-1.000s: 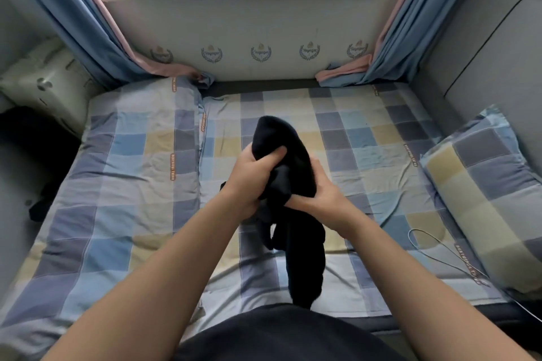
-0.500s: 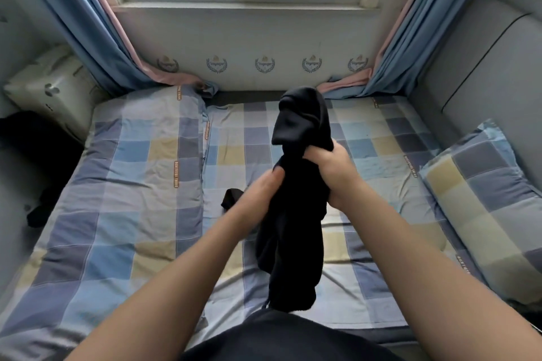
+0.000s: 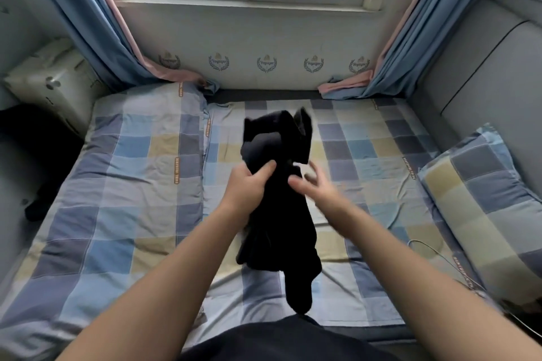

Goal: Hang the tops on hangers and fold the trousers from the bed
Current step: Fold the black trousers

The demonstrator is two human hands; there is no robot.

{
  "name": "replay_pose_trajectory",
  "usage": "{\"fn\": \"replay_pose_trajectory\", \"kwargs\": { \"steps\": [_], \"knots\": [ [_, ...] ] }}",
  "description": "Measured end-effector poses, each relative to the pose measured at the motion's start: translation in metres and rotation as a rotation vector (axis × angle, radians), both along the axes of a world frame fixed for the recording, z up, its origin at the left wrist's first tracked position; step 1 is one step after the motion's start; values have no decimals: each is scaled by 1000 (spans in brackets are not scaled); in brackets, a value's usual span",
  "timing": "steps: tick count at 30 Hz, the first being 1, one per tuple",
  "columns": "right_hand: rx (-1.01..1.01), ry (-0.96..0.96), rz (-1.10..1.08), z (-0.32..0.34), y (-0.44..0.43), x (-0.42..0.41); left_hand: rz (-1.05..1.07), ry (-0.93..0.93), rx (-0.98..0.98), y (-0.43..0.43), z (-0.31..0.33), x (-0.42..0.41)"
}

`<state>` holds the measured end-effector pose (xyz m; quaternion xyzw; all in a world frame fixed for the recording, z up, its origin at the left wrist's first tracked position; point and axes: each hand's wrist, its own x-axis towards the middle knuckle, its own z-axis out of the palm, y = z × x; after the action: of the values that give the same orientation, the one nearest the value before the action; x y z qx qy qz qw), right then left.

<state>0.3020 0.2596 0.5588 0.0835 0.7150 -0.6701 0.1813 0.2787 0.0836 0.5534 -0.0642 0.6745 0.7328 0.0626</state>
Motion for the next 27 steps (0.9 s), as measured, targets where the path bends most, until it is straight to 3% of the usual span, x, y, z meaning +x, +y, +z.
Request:
{"fn": "replay_pose_trajectory", "kwargs": {
  "steps": [4, 9, 11, 14, 18, 24, 27],
  "knots": [
    [188, -8, 144, -50, -21, 44, 43, -82, 78, 4, 16, -5],
    [594, 74, 52, -64, -18, 40, 93, -232, 97, -4, 5, -6],
    [630, 65, 59, -61, -7, 34, 121, -255, 66, -15, -3, -8],
    [467, -12, -18, -51, 7, 26, 31, -279, -93, -36, -14, -12],
    [117, -127, -255, -32, 6, 5, -243, -374, -297, -42, -27, 5],
    [-276, -306, -509, 1, -13, -20, -589, -253, -158, -26, -25, 32],
    [-409, -378, -486, 13, -17, -27, -500, -125, -174, -18, -31, 35]
  ]
}}
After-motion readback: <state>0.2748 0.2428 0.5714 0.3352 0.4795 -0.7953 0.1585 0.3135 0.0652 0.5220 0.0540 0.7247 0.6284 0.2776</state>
